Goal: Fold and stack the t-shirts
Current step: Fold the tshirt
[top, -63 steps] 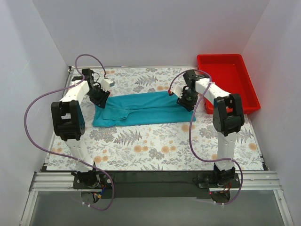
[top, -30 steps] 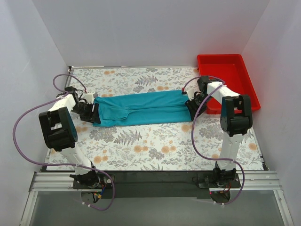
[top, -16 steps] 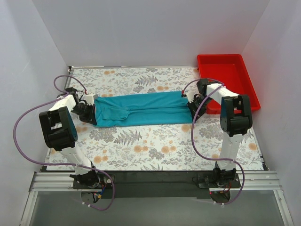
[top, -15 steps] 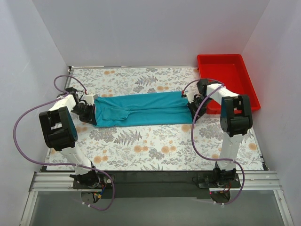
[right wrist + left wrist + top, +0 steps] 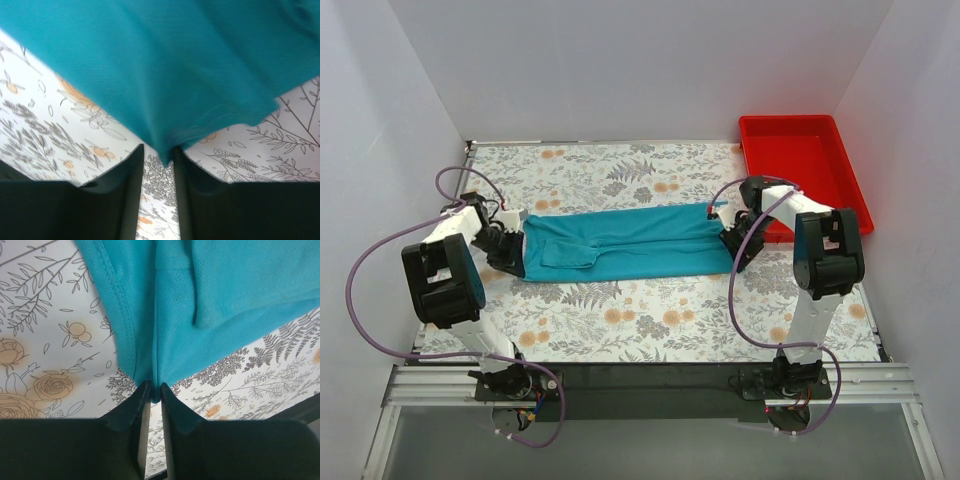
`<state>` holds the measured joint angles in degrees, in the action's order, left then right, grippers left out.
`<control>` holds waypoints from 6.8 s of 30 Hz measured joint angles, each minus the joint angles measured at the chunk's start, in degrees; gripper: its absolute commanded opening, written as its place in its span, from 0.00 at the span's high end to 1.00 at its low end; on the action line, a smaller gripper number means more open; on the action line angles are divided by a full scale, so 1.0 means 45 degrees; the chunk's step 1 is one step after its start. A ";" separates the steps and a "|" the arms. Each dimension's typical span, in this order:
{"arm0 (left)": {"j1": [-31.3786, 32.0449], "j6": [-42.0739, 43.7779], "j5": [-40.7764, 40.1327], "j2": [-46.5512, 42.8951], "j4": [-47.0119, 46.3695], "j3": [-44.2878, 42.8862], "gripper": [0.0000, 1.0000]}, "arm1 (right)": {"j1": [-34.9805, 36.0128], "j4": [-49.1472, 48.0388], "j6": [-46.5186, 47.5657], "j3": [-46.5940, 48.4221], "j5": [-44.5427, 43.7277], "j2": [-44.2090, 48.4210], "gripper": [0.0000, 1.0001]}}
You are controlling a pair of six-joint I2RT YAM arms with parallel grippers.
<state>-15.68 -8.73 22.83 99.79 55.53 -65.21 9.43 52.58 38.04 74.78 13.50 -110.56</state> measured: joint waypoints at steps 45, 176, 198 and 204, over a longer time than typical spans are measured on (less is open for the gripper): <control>0.1263 -0.3978 0.2263 0.1035 -0.2011 0.0073 0.94 | 0.6897 -0.6062 -0.7378 0.1962 0.4197 -0.1953 0.56; 0.5479 -0.6071 -0.0233 0.6348 -0.2385 -0.7951 0.65 | 0.8947 -0.3852 -0.2905 -0.2822 0.3283 0.1778 0.76; 0.5848 -0.6858 0.0850 0.5255 -0.3050 -0.7572 0.64 | 0.4867 -0.3507 -0.3954 0.5231 0.1846 -0.1438 0.77; 0.5858 -0.7135 0.1428 0.3648 -0.3701 -0.4988 0.64 | 0.4945 -0.3740 -0.4867 0.5435 0.1933 -0.2793 0.78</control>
<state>10.68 -40.84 29.26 116.20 38.87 -87.66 31.68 35.75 16.14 99.24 22.20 -123.13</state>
